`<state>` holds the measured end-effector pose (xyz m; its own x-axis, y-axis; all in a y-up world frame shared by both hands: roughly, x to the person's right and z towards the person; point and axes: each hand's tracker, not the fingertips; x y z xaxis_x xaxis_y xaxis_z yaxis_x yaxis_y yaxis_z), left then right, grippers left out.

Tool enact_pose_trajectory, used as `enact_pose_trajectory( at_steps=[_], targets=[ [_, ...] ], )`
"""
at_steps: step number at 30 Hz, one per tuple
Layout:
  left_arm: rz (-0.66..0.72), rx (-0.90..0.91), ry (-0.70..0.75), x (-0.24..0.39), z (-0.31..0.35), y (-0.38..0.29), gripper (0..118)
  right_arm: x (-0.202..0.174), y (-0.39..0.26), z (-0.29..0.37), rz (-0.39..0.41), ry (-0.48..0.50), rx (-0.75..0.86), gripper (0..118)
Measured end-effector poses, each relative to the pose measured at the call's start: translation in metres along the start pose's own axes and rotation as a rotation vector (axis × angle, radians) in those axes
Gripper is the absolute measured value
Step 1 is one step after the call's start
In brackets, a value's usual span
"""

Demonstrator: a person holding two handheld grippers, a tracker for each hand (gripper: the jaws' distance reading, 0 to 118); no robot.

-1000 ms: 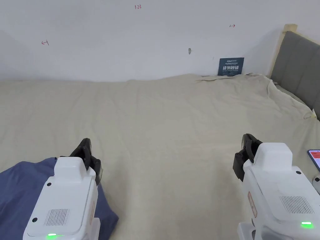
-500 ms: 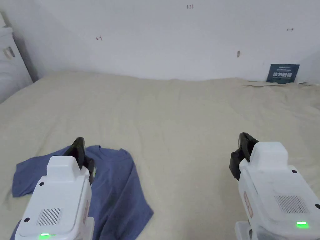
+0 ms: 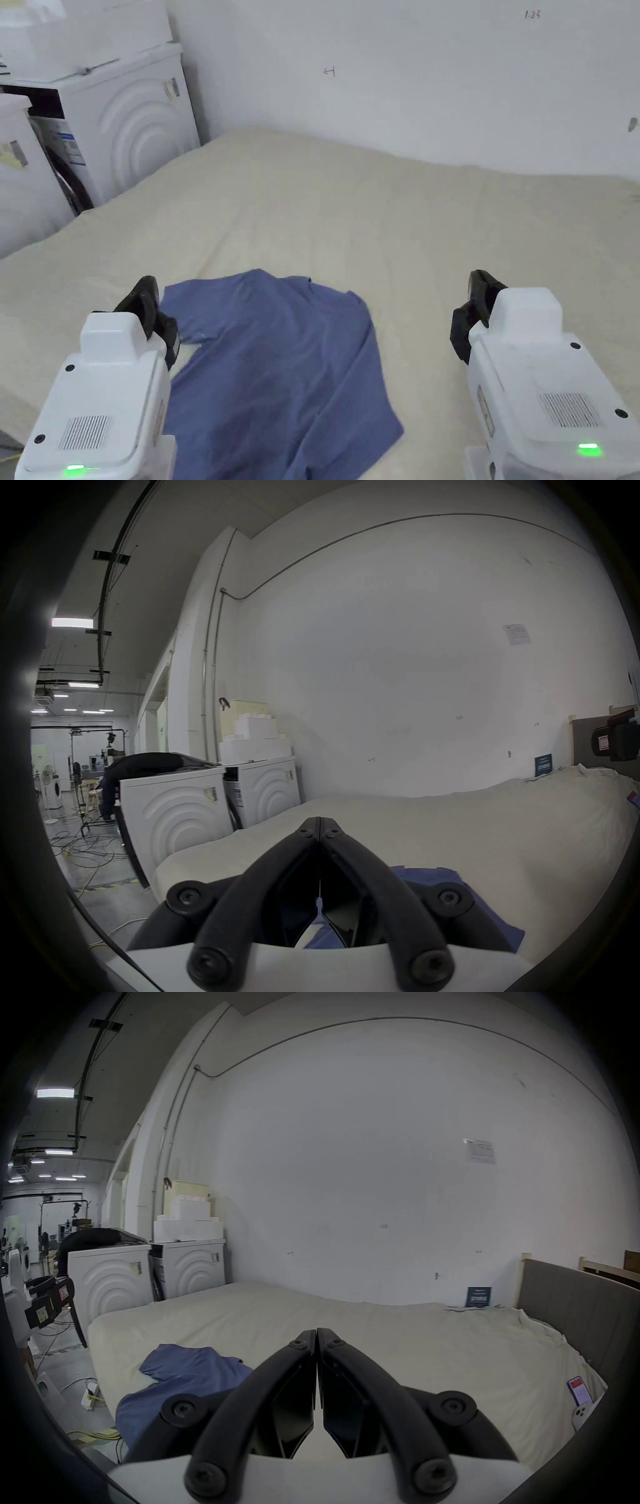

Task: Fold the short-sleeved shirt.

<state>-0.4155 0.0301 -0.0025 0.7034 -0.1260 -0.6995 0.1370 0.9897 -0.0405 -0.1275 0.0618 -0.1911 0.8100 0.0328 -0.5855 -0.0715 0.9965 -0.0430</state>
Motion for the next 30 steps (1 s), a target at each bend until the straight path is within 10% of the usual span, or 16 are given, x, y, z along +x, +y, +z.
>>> enact_pose_trajectory(
  at_steps=[18, 30],
  targets=[
    [-0.006, -0.043, 0.012, -0.013, -0.008, -0.005, 0, -0.005, -0.010, -0.013, 0.014, 0.041, -0.008, 1],
    [0.134, -0.525, -0.222, 0.030, -0.117, -0.025, 0, 0.024, -0.014, -0.017, 0.016, -0.027, -0.022, 1]
  ],
)
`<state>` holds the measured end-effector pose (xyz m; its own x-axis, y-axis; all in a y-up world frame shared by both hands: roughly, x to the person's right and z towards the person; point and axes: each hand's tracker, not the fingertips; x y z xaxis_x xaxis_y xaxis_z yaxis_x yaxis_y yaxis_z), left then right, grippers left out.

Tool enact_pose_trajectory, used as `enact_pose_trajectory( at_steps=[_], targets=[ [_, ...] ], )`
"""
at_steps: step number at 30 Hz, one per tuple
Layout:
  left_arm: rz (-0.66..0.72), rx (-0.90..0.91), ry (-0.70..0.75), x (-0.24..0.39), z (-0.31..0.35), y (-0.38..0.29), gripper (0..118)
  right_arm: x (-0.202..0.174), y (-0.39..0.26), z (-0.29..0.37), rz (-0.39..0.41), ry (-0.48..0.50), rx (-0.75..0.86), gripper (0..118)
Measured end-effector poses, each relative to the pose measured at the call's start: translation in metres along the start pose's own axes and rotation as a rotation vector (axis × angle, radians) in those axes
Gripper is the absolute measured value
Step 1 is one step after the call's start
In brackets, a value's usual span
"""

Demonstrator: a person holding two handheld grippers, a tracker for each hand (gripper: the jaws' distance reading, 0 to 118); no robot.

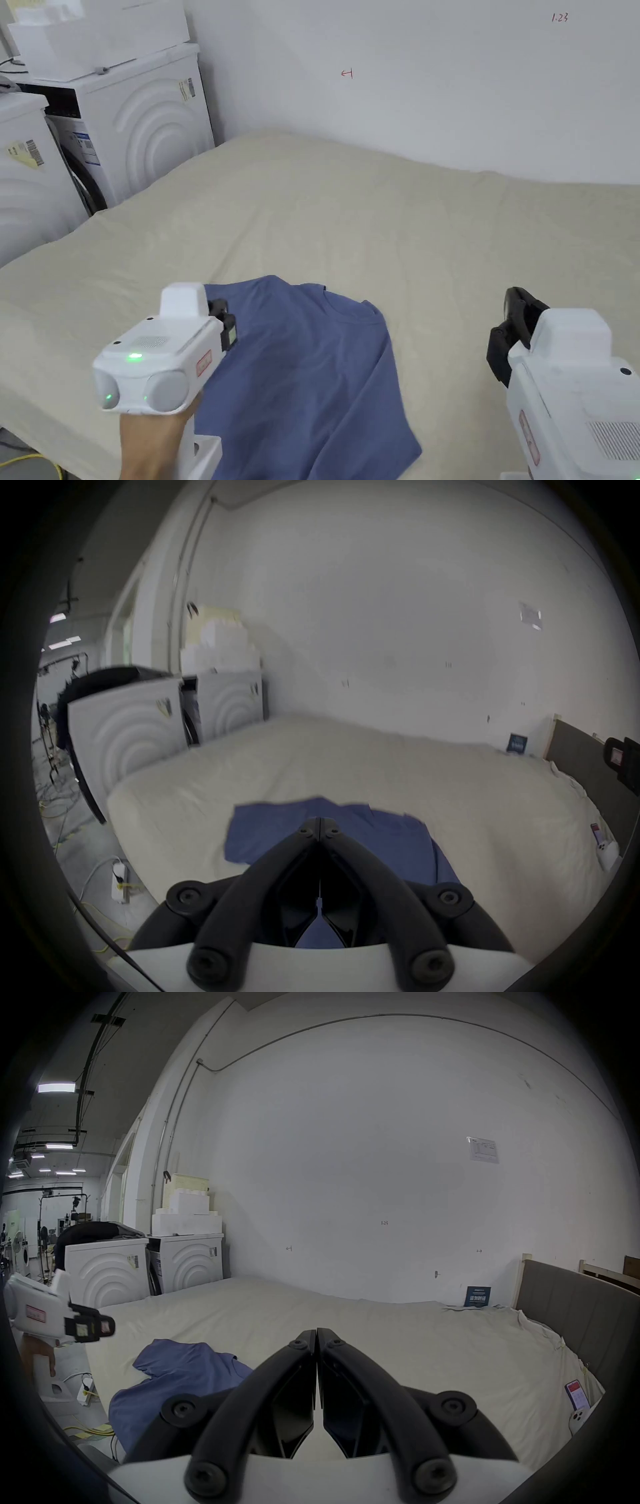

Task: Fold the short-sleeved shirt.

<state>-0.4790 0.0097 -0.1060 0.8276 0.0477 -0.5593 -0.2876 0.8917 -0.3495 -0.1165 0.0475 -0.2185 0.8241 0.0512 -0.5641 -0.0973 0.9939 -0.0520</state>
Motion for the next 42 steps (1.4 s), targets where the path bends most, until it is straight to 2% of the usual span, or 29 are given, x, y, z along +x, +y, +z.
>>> enact_pose_trajectory(
  at_steps=[8, 11, 13, 15, 17, 23, 27, 29, 32, 33, 35, 36, 42],
  targets=[
    [0.051, -0.318, -0.047, 0.022, -0.095, -0.017, 3, 0.019, -0.008, -0.008, 0.001, -0.050, -0.031, 1],
    [0.044, -0.407, -0.062, 0.031, -0.120, -0.027, 28, 0.026, -0.012, -0.010, 0.004, -0.070, -0.043, 1],
    [0.061, -0.493, -0.077, 0.035, -0.135, -0.034, 66, 0.030, -0.015, -0.012, 0.003, -0.081, -0.053, 1],
    [0.076, -0.559, -0.065, 0.042, -0.151, -0.042, 97, 0.034, -0.017, -0.012, 0.003, -0.090, -0.063, 1],
    [0.054, -0.601, -0.055, 0.045, -0.166, -0.052, 105, 0.038, -0.019, -0.013, 0.006, -0.099, -0.071, 1],
    [0.015, -0.696, -0.024, 0.060, -0.183, -0.074, 104, 0.047, -0.024, -0.011, 0.008, -0.115, -0.088, 1],
    [-0.020, -0.703, 0.028, 0.068, -0.183, -0.085, 100, 0.051, -0.027, -0.009, 0.008, -0.119, -0.098, 1],
    [-0.024, -0.697, 0.032, 0.072, -0.180, -0.083, 95, 0.053, -0.027, -0.008, 0.010, -0.119, -0.102, 1],
    [-0.046, -0.702, 0.008, 0.077, -0.175, -0.077, 68, 0.055, -0.028, -0.006, 0.006, -0.123, -0.105, 1],
    [-0.065, -0.698, -0.009, 0.080, -0.169, -0.073, 48, 0.056, -0.028, -0.006, 0.002, -0.123, -0.106, 1],
    [-0.080, -0.695, -0.027, 0.079, -0.165, -0.071, 19, 0.057, -0.027, -0.005, -0.008, -0.126, -0.105, 1],
    [-0.095, -0.672, -0.037, 0.076, -0.162, -0.070, 0, 0.057, -0.027, -0.004, -0.012, -0.124, -0.103, 1],
    [0.050, -0.544, -0.132, 0.052, -0.129, -0.048, 0, 0.058, -0.021, 0.004, -0.014, -0.113, -0.085, 1]
  ],
)
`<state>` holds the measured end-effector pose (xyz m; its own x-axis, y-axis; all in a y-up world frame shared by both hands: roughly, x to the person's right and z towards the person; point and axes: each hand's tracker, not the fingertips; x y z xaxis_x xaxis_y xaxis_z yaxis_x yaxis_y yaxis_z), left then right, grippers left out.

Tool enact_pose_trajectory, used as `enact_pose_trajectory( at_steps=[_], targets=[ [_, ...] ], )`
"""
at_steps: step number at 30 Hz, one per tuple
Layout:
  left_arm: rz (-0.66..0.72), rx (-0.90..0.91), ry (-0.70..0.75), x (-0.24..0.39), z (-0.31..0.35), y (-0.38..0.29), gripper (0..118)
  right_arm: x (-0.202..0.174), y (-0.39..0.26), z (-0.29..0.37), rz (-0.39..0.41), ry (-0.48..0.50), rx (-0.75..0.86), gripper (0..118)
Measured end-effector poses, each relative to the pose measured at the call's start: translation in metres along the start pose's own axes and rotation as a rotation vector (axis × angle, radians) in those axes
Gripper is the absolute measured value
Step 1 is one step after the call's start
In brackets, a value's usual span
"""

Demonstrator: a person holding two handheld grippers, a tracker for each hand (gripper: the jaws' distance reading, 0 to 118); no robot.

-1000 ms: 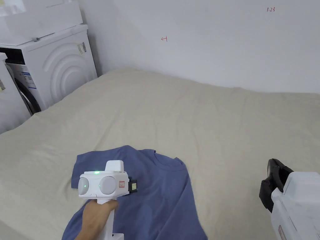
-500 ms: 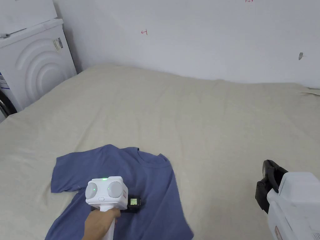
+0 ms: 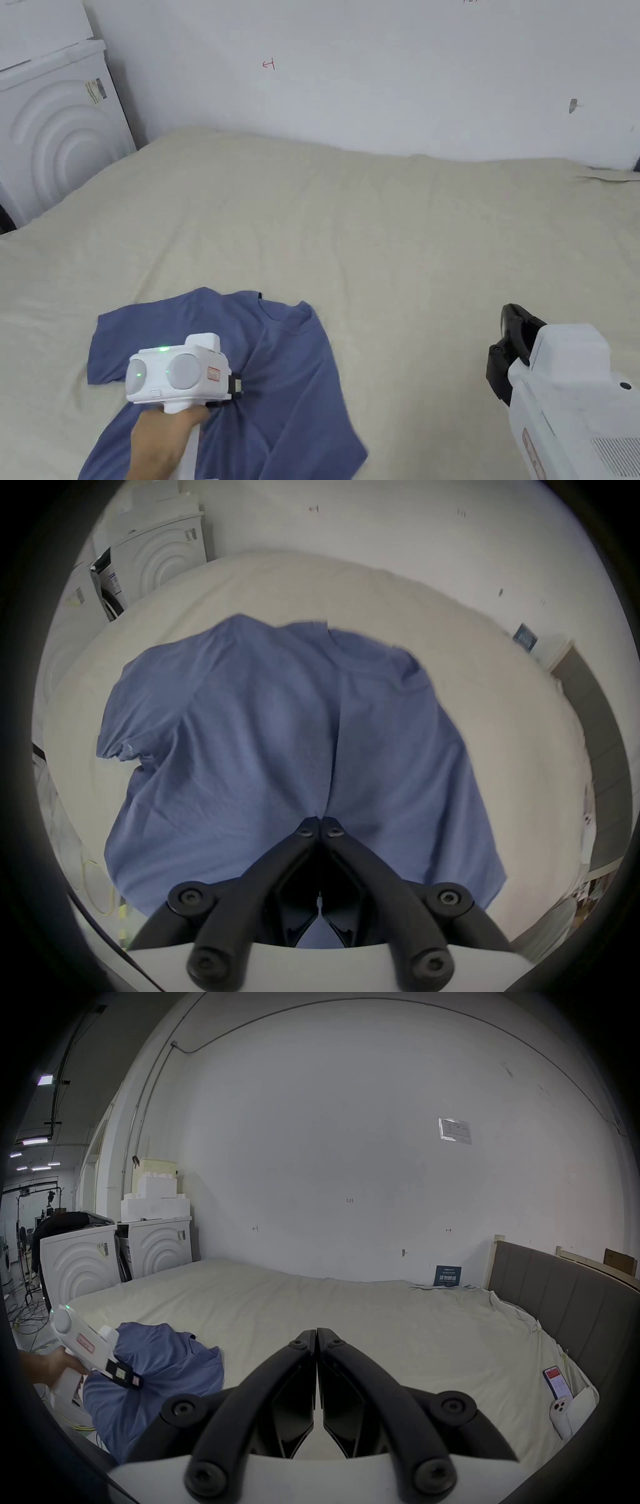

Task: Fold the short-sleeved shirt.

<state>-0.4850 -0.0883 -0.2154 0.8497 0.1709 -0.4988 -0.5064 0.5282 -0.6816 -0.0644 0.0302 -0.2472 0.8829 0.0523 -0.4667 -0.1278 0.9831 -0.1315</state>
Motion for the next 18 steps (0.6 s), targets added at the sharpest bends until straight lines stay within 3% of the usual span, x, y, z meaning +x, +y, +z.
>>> enact_pose_trajectory(
  at_steps=[10, 18],
  targets=[
    [0.215, 0.220, -0.232, -0.024, 0.091, 0.024, 0, 0.012, 0.009, 0.018, -0.015, -0.002, 0.041, 1],
    [0.090, 0.398, -0.436, 0.062, 0.166, 0.091, 0, 0.036, 0.014, 0.040, -0.029, -0.050, 0.071, 1]
  ],
)
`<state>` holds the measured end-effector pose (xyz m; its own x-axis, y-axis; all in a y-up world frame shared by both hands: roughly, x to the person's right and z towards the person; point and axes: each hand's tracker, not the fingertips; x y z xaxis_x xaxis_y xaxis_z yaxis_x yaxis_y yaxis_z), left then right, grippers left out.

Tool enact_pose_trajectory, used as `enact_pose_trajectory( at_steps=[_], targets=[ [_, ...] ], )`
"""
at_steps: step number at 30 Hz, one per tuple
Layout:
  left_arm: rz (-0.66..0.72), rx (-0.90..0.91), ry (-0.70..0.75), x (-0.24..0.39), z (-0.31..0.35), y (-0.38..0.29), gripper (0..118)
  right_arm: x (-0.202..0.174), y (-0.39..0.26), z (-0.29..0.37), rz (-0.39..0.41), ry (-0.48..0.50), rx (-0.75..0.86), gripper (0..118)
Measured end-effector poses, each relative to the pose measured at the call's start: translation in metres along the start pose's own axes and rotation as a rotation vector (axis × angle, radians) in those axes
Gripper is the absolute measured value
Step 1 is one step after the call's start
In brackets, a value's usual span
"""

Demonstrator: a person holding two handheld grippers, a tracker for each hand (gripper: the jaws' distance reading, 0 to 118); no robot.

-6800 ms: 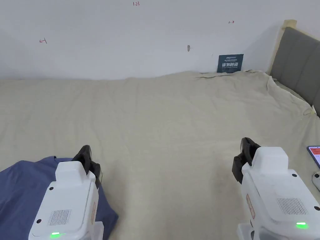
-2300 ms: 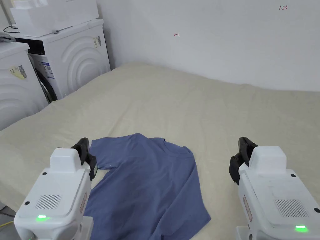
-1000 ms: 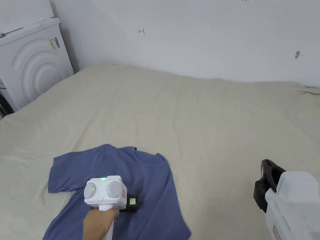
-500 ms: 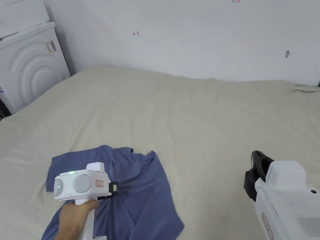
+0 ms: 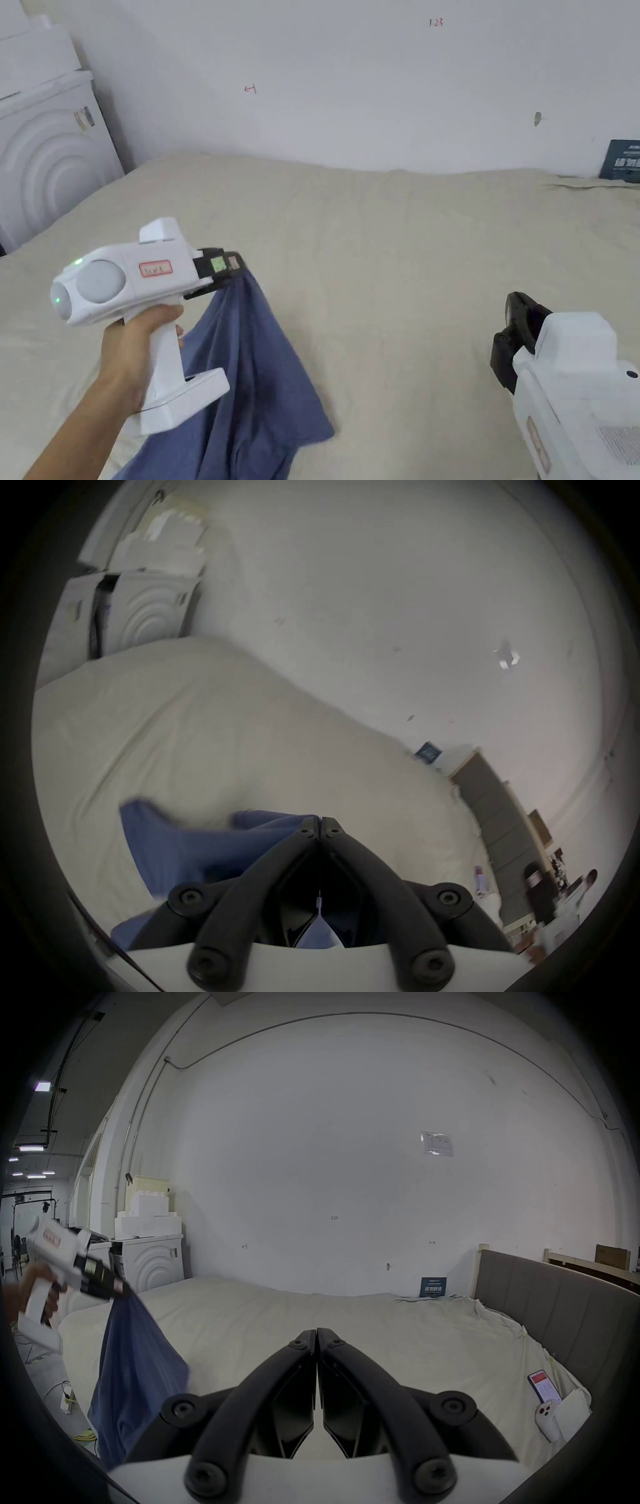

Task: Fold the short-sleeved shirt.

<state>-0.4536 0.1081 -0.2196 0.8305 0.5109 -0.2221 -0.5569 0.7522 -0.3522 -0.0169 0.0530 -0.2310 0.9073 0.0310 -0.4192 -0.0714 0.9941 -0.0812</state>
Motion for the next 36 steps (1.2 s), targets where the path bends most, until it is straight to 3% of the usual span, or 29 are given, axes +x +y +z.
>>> enact_pose_trajectory(
  at_steps=[8, 19, 28, 36],
  targets=[
    [-0.183, -0.012, -0.176, 0.122, -0.038, 0.021, 0, 0.038, 0.010, 0.023, -0.009, -0.097, 0.038, 1],
    [-0.322, -0.131, -0.371, 0.247, -0.086, -0.025, 0, 0.089, 0.025, 0.064, -0.006, -0.269, 0.072, 1],
    [-0.406, -0.346, -0.403, 0.269, -0.130, -0.104, 0, 0.119, 0.019, 0.083, -0.019, -0.357, 0.052, 1],
    [-0.543, -0.568, -0.242, 0.236, -0.185, -0.187, 0, 0.127, 0.008, 0.083, -0.015, -0.367, 0.026, 1]
  ],
)
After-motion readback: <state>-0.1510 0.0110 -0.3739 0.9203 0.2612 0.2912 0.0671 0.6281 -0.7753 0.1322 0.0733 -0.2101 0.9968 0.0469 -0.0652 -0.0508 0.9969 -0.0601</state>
